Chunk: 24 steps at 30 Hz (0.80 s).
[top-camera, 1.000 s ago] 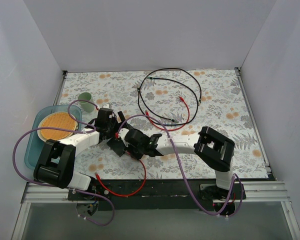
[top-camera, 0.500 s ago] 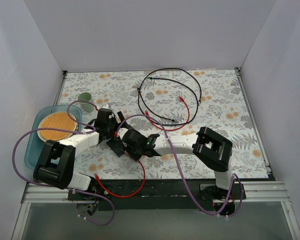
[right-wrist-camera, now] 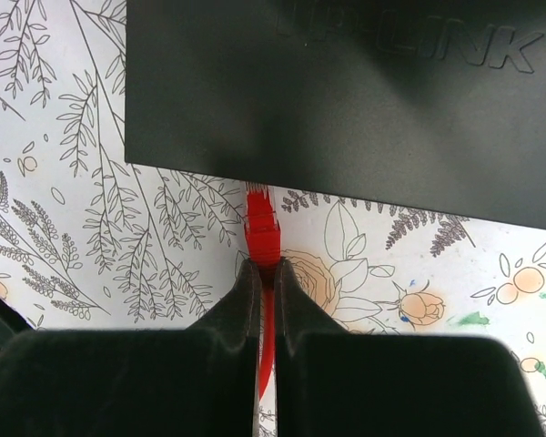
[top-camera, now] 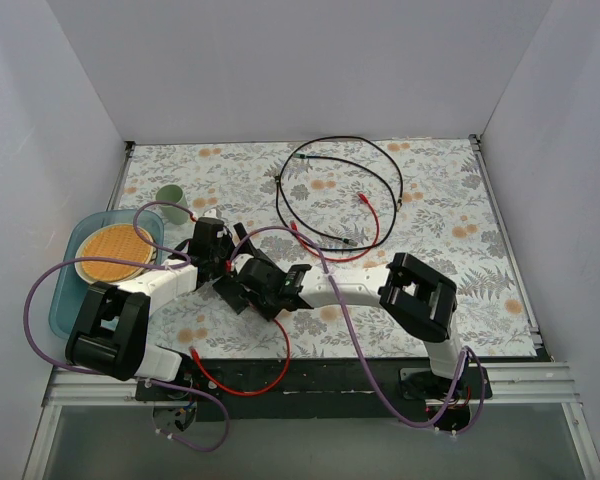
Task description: Insert the plug into the switch port
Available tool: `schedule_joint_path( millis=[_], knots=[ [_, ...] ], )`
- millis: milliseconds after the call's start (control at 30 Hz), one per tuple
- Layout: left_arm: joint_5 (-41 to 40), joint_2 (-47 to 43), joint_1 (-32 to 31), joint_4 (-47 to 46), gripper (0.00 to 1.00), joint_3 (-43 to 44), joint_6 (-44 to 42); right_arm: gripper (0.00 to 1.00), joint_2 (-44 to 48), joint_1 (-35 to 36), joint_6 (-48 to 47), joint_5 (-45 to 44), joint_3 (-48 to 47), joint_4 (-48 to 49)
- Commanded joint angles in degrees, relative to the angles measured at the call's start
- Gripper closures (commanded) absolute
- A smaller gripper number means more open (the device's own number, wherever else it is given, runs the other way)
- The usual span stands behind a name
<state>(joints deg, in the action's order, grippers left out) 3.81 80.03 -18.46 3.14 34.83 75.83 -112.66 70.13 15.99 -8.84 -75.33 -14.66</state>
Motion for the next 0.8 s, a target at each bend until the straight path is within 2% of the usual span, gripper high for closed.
schedule_joint_path(
  millis=[0,367,767],
  knots=[
    [5.5,-1.7,-0.9,5.7,0.12,-1.9,2.2,0.99,-2.3,-1.9,1.6,-6.9,-5.5,5.4],
    [3.7,-1.6,-0.9,7.0,0.12,-1.4,3.1,0.99,-2.0,-2.6,3.2,-9.8,-7.6,3.7],
    [-0.7,-1.5,-0.9,8.9,0.13,-1.2,4.5,0.99,0.3,-2.6,1.0,-6.0,-3.6,5.8]
  ],
)
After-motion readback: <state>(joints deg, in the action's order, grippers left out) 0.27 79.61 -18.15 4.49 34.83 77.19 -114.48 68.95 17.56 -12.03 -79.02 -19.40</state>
